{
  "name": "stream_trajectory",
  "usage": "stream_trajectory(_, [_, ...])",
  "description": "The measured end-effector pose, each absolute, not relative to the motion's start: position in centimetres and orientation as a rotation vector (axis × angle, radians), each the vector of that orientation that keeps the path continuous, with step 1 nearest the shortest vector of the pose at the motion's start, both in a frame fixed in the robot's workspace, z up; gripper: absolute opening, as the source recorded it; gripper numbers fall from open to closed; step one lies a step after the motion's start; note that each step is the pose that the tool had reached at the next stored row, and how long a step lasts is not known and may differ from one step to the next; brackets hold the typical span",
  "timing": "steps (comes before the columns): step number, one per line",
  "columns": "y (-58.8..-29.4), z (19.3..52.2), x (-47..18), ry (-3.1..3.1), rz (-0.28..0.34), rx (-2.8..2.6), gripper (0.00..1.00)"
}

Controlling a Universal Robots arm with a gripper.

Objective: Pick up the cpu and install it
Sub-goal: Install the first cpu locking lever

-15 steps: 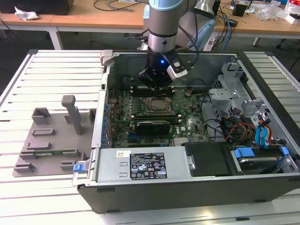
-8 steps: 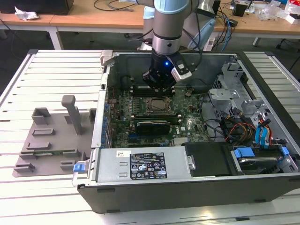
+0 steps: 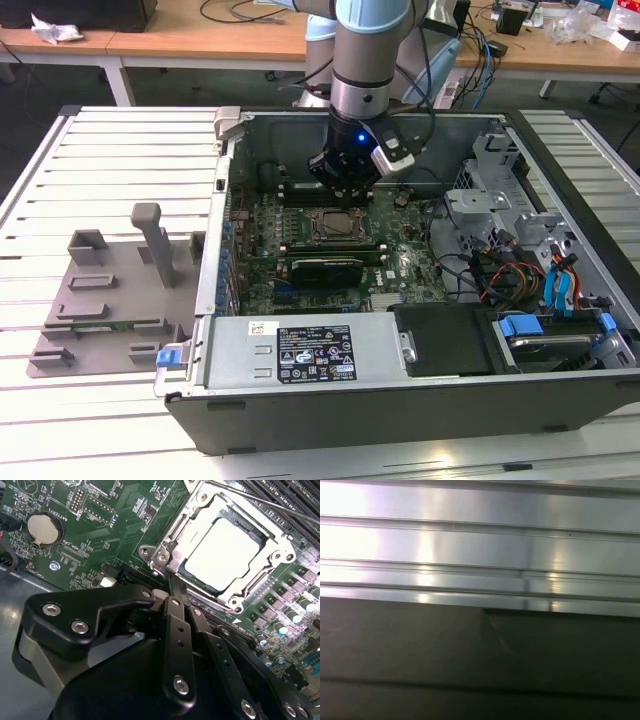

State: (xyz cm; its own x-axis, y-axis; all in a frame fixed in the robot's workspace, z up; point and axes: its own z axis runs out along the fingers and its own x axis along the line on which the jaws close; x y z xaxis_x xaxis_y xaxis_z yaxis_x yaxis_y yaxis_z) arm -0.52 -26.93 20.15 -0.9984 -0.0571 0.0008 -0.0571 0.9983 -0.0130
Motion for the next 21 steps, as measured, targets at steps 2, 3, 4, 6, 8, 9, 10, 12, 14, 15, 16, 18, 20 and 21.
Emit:
stream_trajectory(2, [-26.91, 20.16, -0.52, -3.140, 0.017, 0.095, 0.11])
stream_trajectory(3, [-26.90, 20.20, -0.52, -3.140, 0.017, 0.098, 0.11])
stream_trajectory(4, [-26.90, 20.22, -0.52, -3.140, 0.017, 0.099, 0.11])
stream_trajectory(6, [-26.91, 20.24, -0.53, -3.140, 0.017, 0.100, 0.11])
stream_trajectory(8, [-26.91, 20.52, -0.52, -3.140, 0.017, 0.100, 0.11])
stream_trajectory(9, [-26.94, 20.51, -0.52, -3.140, 0.017, 0.100, 0.11])
stream_trajectory(10, [-26.96, 20.48, -0.53, -3.139, 0.017, 0.100, 0.11])
stream_trajectory(12, [-26.99, 20.38, -0.52, -3.139, 0.018, 0.100, 0.11])
stream_trajectory(14, [-27.00, 20.27, -0.45, -3.138, 0.017, 0.100, 0.11])
stream_trajectory(15, [-27.00, 20.24, -0.40, -3.137, 0.017, 0.100, 0.11])
stream_trajectory(16, [-26.97, 20.17, -0.35, -3.137, 0.014, 0.100, 0.11])
stream_trajectory(18, [-27.00, 20.12, -0.16, -3.134, -0.007, 0.101, 0.11])
stream_trajectory(20, [-26.96, 20.23, -0.15, -3.135, -0.028, 0.102, 0.11])
stream_trajectory(21, [-26.99, 20.58, -0.16, -3.135, -0.026, 0.103, 0.11])
